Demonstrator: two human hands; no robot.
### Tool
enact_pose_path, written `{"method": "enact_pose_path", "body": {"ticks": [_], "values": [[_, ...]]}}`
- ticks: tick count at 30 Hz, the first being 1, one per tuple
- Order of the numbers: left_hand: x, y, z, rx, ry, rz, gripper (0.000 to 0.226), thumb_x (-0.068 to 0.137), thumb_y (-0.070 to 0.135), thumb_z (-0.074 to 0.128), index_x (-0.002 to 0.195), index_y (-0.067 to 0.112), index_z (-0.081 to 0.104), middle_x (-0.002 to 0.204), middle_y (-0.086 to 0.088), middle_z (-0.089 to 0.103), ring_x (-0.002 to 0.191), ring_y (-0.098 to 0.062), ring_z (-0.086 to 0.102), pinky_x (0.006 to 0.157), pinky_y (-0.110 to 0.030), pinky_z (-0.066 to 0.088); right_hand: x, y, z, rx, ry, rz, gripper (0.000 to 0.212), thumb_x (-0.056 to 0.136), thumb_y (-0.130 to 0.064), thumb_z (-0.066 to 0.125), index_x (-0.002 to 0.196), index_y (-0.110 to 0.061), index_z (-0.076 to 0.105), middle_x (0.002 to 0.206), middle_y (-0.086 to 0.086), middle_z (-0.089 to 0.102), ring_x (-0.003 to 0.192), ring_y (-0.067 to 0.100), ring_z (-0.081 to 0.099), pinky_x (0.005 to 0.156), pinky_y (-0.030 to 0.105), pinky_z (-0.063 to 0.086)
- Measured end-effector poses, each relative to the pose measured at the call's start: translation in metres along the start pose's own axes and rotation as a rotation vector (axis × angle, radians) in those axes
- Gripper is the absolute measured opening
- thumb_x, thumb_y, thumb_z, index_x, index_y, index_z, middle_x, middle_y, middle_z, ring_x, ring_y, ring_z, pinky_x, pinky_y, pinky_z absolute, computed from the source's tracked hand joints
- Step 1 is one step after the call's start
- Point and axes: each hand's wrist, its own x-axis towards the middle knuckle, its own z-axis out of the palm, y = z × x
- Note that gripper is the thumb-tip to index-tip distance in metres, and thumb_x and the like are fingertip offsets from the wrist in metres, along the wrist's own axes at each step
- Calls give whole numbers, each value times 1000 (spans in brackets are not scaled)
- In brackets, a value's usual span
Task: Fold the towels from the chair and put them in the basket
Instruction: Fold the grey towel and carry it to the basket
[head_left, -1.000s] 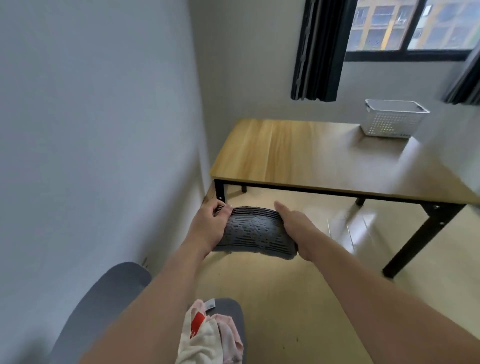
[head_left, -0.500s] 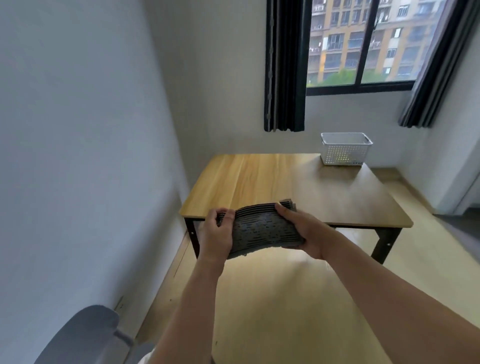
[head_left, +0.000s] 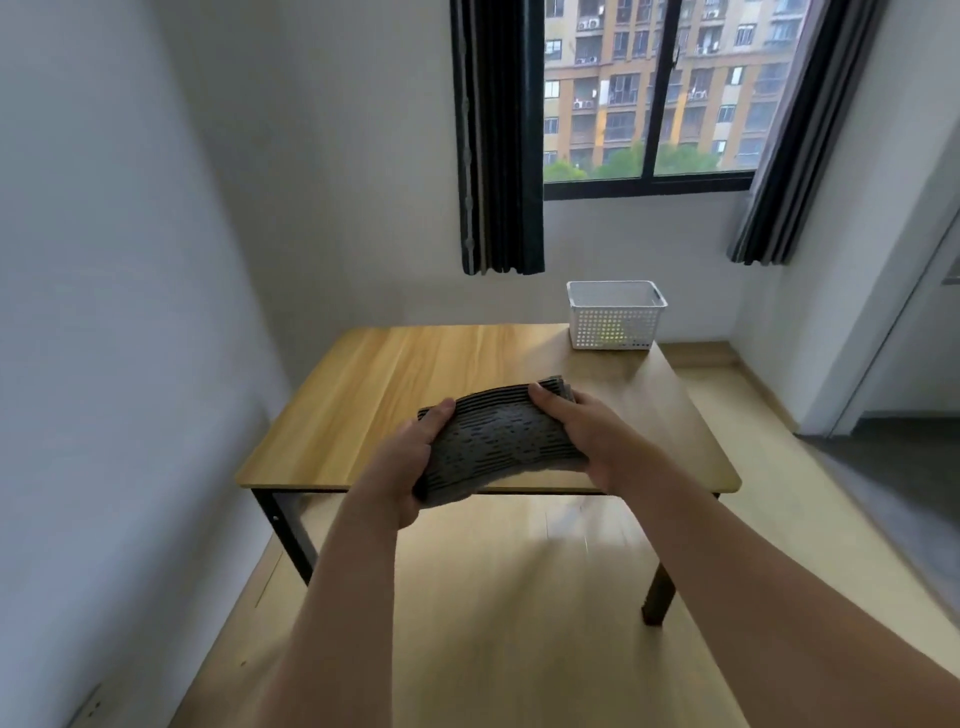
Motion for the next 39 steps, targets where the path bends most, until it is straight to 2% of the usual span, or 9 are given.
{"method": "enact_pose_path", "body": {"ticks": [4, 8, 13, 16, 19, 22, 28, 35, 39], "values": [[49, 14, 76, 100, -40, 123, 49, 86, 47, 65, 115, 8, 56, 107, -16, 68, 81, -29, 71, 60, -36, 58, 38, -22, -89, 27, -10, 10, 47, 85, -43, 66, 117, -9, 57, 116, 19, 65, 104, 38, 65, 82, 47, 57], [102, 18, 157, 120, 45, 250, 39, 91, 41, 61, 110, 8, 55, 104, -14, 65, 85, -25, 67, 53, -29, 55, 93, -37, -169, 35, -16, 15, 40, 88, -39, 64, 115, -11, 57, 116, 19, 66, 102, 36, 66, 81, 45, 57], [153, 23, 243, 86, 129, 291, 34, 92, 36, 62, 104, 5, 56, 103, -18, 65, 86, -32, 68, 63, -47, 60, 153, -57, -252, 12, -77, 95, 44, 87, -41, 65, 119, -10, 59, 113, 18, 68, 95, 34, 66, 89, 50, 54], [184, 34, 280, 66, 167, 323, 33, 92, 34, 62, 104, 4, 54, 100, -17, 63, 84, -34, 68, 57, -48, 59, 196, -74, -287, 19, -151, 117, 46, 87, -41, 64, 121, -9, 59, 108, 15, 68, 94, 32, 65, 91, 52, 52], [227, 44, 299, 87, 196, 353, 33, 90, 37, 65, 103, 8, 56, 103, -16, 65, 89, -37, 68, 65, -57, 58, 240, -86, -314, 7, -195, 88, 47, 87, -40, 64, 120, -7, 60, 110, 15, 68, 99, 33, 64, 96, 58, 48], [276, 47, 323, 117, 167, 298, 33, 89, 37, 66, 104, 9, 56, 105, -15, 66, 93, -35, 68, 74, -54, 58, 281, -87, -348, -23, -154, 46, 42, 88, -37, 65, 114, -5, 63, 113, 19, 67, 101, 35, 64, 96, 59, 47], [359, 42, 395, 201, 124, 227, 37, 77, 27, 80, 107, 12, 65, 102, -9, 72, 93, -27, 69, 73, -39, 55, 377, -106, -435, -276, -179, 9, 35, 87, -40, 65, 106, -11, 67, 112, 17, 69, 103, 33, 65, 98, 50, 49], [447, 67, 467, 220, 315, 174, 33, 72, 27, 83, 99, 17, 67, 94, -7, 72, 82, -22, 68, 60, -32, 50, 494, -170, -488, -697, -372, -16, 28, 92, -42, 59, 106, -18, 63, 108, 5, 65, 100, 20, 59, 92, 36, 45], [496, 92, 498, 256, 381, 179, 31, 74, 29, 80, 97, 17, 64, 96, -4, 70, 87, -19, 67, 75, -38, 55, 555, -219, -496, -841, -399, -112, 27, 89, -44, 61, 102, -21, 61, 104, 6, 64, 98, 24, 60, 93, 43, 49]]}}
